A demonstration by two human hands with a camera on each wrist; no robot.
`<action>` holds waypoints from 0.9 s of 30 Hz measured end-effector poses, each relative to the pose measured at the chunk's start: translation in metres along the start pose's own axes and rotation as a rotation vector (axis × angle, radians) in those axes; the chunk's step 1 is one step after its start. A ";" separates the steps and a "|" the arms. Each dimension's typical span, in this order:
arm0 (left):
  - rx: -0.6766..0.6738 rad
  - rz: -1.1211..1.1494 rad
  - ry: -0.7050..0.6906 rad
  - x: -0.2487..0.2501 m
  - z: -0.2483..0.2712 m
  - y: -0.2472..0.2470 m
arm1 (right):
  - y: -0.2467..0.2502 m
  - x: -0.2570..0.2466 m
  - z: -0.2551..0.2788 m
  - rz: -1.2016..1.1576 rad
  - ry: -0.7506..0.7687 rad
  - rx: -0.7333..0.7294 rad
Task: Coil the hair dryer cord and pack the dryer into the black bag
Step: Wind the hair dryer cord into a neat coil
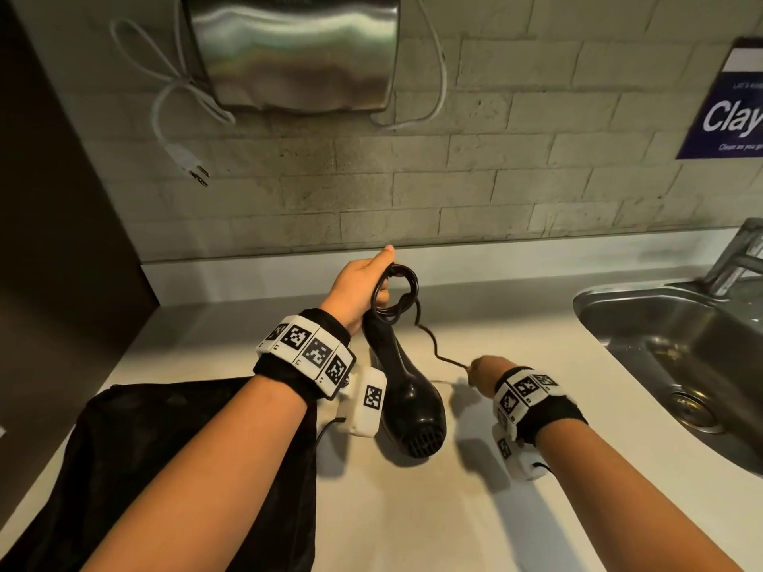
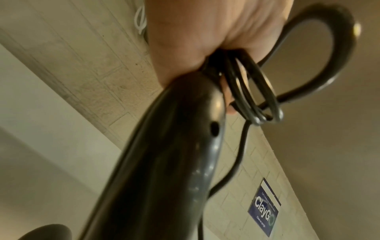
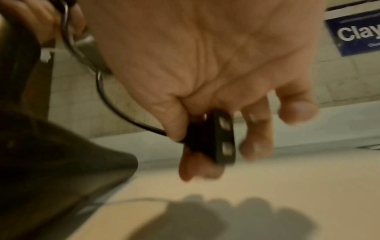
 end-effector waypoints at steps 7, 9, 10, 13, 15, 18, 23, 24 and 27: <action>-0.009 -0.026 -0.019 0.002 0.001 -0.003 | 0.025 -0.041 0.026 -0.358 0.216 0.207; 0.000 -0.052 -0.038 0.002 0.001 -0.005 | 0.047 -0.064 0.043 -0.609 0.388 0.249; 0.009 -0.069 -0.054 0.002 0.000 -0.005 | 0.057 -0.073 0.050 -0.664 0.446 0.291; 0.025 -0.111 -0.101 0.002 0.000 -0.004 | 0.073 -0.085 0.058 -0.761 0.512 0.412; 0.023 -0.126 -0.112 0.002 0.001 -0.005 | 0.074 -0.080 0.051 -0.768 0.461 0.475; 0.059 -0.168 -0.127 0.002 0.001 -0.005 | 0.072 -0.072 0.041 -0.560 0.318 0.529; 0.087 -0.098 -0.045 0.001 0.001 -0.001 | 0.060 -0.049 0.017 -0.394 0.065 0.424; 0.076 -0.084 -0.036 0.000 0.001 0.000 | 0.054 -0.041 0.012 -0.389 0.005 0.375; 0.051 -0.112 -0.050 -0.001 0.001 0.003 | 0.037 -0.029 0.007 -0.367 -0.046 0.274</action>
Point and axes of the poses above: each hand's wrist, its own z-axis away from the middle knuckle, its own y-axis out of the back of the hand, x = y × z, the point moved 4 cm from there along -z, towards the middle knuckle, and after that the axes turned 11 degrees about x, right-handed, at the moved point
